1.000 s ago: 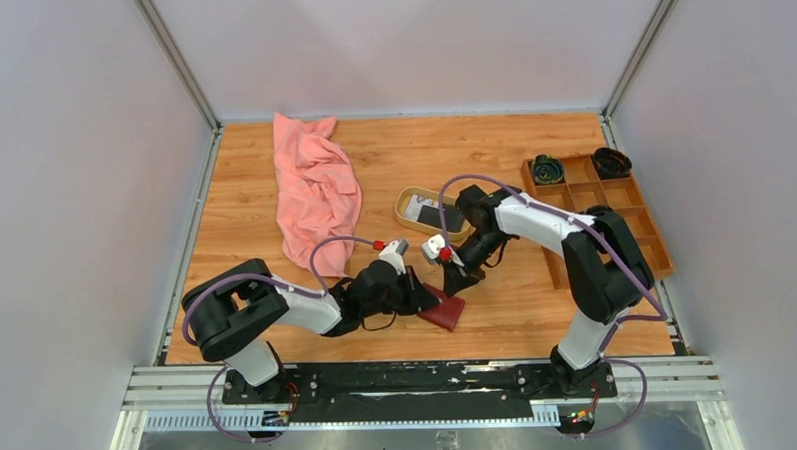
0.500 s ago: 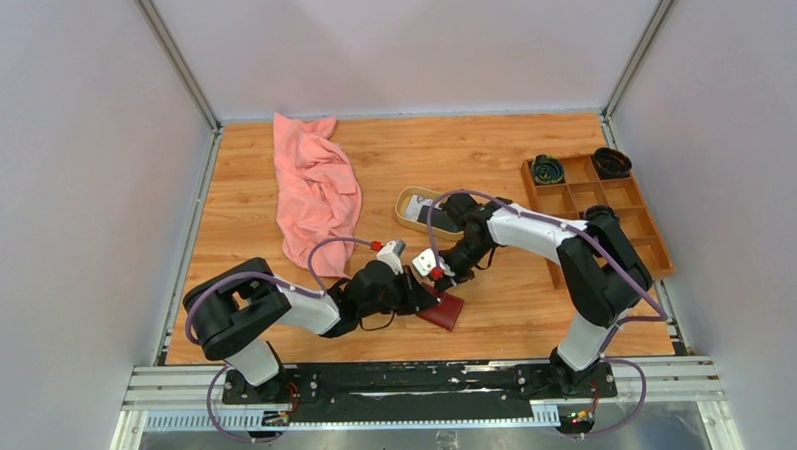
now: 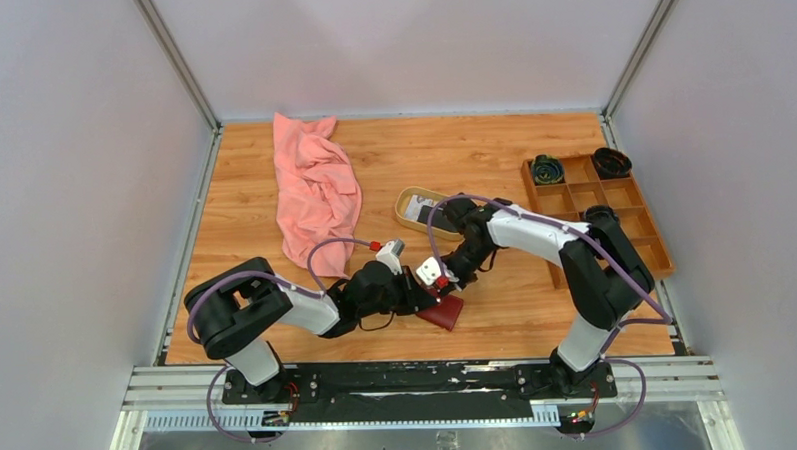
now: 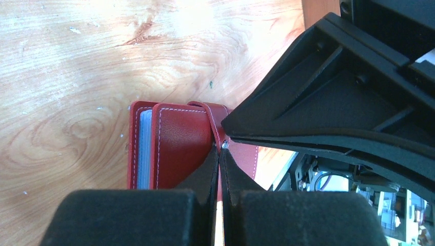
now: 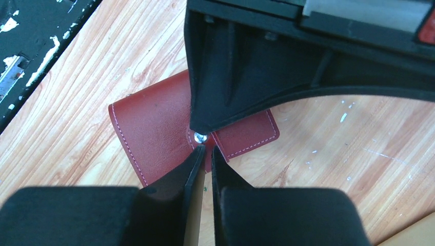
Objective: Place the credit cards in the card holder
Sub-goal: Close the card holder at the center of the board.
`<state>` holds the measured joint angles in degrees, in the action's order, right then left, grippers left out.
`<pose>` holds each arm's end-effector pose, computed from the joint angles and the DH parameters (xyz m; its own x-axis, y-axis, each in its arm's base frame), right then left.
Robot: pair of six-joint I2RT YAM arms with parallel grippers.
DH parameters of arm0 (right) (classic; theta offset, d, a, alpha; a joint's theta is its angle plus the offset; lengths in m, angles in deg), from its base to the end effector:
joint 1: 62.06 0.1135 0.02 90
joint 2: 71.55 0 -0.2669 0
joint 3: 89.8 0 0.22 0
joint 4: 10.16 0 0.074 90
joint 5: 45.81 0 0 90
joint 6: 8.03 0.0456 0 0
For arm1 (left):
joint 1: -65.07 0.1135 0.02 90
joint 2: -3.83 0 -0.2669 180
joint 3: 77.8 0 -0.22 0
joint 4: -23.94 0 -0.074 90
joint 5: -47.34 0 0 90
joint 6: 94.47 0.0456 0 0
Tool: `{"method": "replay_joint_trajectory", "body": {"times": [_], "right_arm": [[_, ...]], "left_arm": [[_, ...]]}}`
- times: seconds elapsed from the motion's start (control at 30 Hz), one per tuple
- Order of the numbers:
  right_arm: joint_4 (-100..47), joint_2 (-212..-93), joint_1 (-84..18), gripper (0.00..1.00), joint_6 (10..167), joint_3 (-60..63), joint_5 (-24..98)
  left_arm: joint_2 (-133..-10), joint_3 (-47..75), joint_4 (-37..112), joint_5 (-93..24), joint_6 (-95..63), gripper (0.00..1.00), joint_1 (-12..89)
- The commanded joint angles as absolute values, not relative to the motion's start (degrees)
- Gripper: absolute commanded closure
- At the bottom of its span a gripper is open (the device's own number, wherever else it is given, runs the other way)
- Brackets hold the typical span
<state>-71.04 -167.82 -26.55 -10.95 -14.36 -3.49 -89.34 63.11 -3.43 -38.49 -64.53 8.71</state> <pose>0.2001 0.1842 0.1970 0.5183 -0.4562 -0.7234 -0.7801 -0.5988 -0.1813 0.1471 -0.2271 0.1481 -0.8750 -0.2451 -0.4175 0.2166 0.5730 -0.7904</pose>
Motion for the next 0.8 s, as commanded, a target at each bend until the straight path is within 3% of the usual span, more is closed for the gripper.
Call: {"method": "replay_joint_trajectory", "body": {"times": [0.0,0.77], "right_arm": [[-75.56,-167.36,-24.21,0.87,-13.29,-13.79,-2.23],[-69.77,-172.46,-13.94,0.89,-1.80,-15.45,10.24]], "left_arm": [[-92.45,66.42,9.13,-41.03,-61.81,1.00,9.66],[-95.33,68.56,3.79,-39.32,-63.55,1.00,10.13]]}}
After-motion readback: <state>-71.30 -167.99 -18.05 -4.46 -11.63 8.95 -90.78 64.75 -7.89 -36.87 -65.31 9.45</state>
